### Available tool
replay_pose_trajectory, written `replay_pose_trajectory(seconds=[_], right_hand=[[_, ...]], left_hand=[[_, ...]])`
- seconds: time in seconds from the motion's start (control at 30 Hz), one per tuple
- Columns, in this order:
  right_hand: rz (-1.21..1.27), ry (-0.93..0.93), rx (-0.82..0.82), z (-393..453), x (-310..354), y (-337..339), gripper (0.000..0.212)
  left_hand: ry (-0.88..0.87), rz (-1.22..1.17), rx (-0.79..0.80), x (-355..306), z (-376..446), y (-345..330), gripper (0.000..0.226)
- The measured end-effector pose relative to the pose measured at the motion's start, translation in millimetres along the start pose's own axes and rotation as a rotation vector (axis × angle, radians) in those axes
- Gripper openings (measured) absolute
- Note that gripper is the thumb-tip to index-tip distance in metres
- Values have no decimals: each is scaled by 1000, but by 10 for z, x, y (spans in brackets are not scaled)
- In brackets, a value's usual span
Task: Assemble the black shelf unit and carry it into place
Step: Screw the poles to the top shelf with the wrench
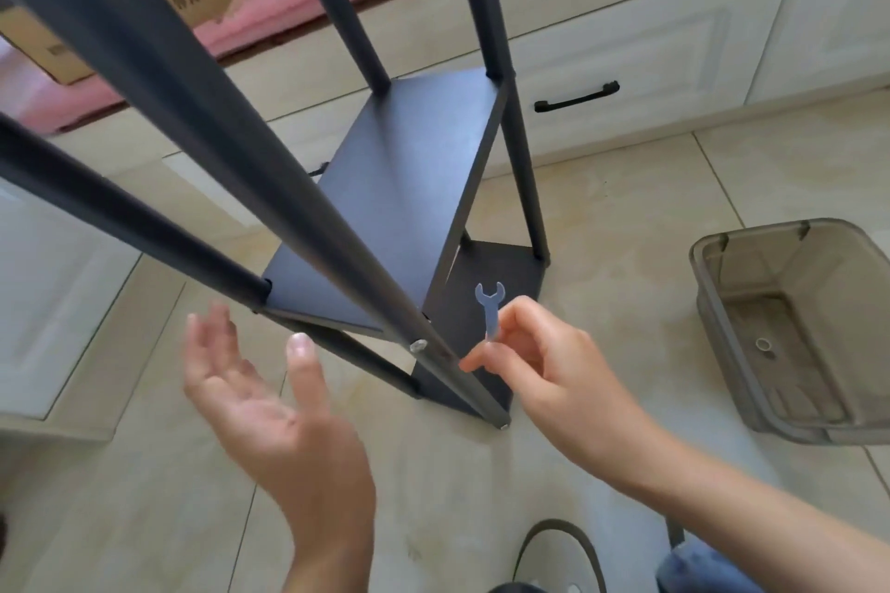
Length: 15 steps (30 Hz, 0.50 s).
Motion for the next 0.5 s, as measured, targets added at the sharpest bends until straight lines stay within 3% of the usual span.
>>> replay_pose_trajectory(seconds=[0.07, 0.2, 0.5], right_hand=[[-5, -7, -48, 17, -11, 24, 20], [-41, -34, -114, 33, -81, 69, 19], [-72, 21, -143, 40, -91, 201, 16]], left_hand=[[-140, 58, 168, -166, -126, -124, 60], [-164, 143, 456, -253, -270, -379, 49], [-218, 177, 547, -243, -201, -352, 40]])
Point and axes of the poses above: each hand's wrist, its own z-axis towards the middle knuckle, its own y-axis out of the back of the hand, x = y × z, the point moved 4 cm from there along z, towards the middle knuckle, and after that the axes turned 3 degrees about -y, right-handed, at the moved point
